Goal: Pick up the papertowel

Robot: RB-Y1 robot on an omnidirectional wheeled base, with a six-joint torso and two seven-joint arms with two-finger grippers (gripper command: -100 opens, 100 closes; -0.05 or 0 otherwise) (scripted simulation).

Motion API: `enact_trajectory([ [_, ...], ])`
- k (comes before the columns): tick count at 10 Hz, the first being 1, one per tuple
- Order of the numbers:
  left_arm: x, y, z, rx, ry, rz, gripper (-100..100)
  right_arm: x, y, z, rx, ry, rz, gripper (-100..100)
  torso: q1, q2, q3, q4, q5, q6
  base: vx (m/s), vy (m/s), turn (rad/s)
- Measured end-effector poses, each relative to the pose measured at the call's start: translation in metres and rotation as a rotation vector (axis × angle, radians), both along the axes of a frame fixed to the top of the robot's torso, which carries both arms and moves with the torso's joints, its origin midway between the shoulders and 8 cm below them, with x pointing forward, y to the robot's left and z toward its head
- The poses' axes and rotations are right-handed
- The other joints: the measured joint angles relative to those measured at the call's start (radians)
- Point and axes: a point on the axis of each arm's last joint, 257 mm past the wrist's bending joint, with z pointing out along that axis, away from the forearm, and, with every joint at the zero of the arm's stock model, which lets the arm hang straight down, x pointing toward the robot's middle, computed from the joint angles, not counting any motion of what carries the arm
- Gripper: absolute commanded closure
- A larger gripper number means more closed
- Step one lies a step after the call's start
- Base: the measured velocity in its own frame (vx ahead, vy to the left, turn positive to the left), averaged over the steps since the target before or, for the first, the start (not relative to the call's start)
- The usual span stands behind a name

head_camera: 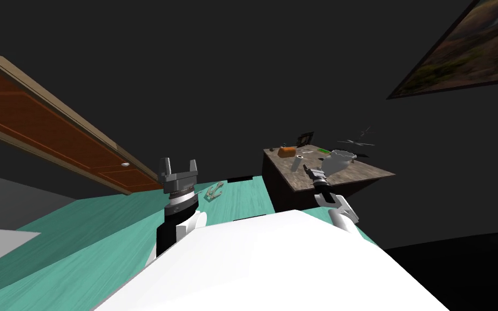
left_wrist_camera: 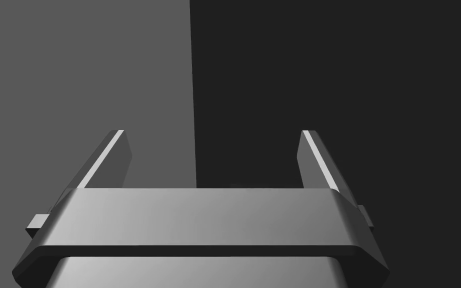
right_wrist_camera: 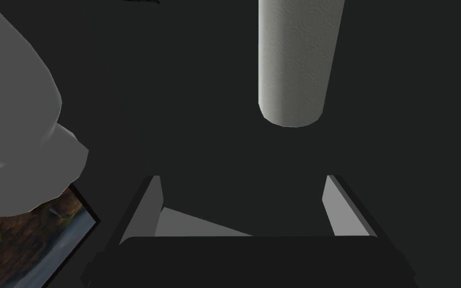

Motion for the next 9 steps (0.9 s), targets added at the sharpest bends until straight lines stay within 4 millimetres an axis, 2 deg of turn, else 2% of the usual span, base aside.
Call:
enact_trajectory([
  [2,0.0,0.0,0.0,0.0,0.0,0.0,0,-0.009,-0.018,-0.011,-0.026,0.043,-0.035,-100,0.002,-0.001,0.0,0.0,0.001,0.0,0.096,0.123,-0.033],
  [6,0.0,0.0,0.0,0.0,0.0,0.0,0,-0.022,-0.042,-0.028,-0.054,0.107,-0.084,-100,-0.004,0.001,0.001,0.0,-0.001,0.0,0.079,0.067,-0.021],
  [9,0.0,0.0,0.0,0.0,0.0,0.0,0,-0.033,-0.062,-0.041,-0.078,0.164,-0.124,-100,-0.002,-0.001,-0.001,0.0,0.0,0.0,0.118,0.09,-0.034],
])
